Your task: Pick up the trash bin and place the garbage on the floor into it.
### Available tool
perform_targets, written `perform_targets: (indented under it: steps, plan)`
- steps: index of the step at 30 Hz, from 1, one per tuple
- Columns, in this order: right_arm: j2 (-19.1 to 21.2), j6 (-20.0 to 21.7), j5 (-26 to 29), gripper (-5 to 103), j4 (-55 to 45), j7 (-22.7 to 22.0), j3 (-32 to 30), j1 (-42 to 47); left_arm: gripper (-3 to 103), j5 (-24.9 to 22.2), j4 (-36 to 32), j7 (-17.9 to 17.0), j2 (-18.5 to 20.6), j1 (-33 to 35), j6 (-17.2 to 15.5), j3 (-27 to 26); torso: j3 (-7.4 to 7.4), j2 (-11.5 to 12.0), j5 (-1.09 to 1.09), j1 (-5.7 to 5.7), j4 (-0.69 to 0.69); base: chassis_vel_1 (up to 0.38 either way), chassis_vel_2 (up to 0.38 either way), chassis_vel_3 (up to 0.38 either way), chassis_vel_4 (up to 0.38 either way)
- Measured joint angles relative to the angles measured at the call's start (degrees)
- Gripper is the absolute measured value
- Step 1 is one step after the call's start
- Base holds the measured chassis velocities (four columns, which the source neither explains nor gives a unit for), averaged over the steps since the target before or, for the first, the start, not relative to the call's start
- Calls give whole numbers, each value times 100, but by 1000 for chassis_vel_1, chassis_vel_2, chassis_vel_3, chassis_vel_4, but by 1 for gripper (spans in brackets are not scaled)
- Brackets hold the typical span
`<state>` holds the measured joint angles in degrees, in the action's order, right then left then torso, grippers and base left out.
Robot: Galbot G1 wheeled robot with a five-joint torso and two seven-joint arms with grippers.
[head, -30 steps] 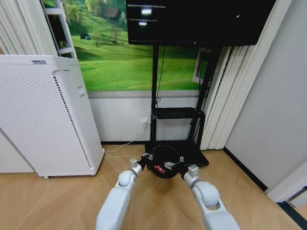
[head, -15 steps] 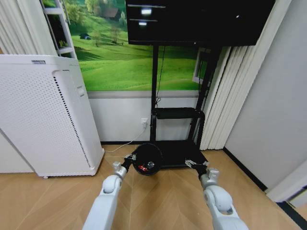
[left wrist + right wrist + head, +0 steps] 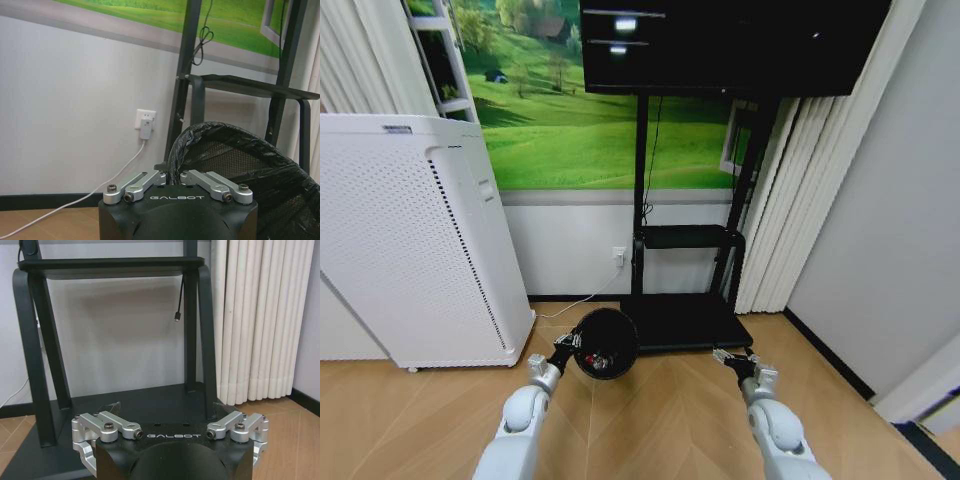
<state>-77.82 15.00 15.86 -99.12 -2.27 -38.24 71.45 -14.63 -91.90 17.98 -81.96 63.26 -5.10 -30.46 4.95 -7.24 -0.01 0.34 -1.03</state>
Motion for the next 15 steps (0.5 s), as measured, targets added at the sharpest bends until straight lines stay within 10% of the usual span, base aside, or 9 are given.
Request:
perform_targets:
  steps: [15]
  plan:
    - [13, -90, -66, 100, 15, 48, 105, -12, 7, -31, -77, -45, 10, 59, -18, 16, 0, 0, 3, 0, -1, -247, -248, 240, 243]
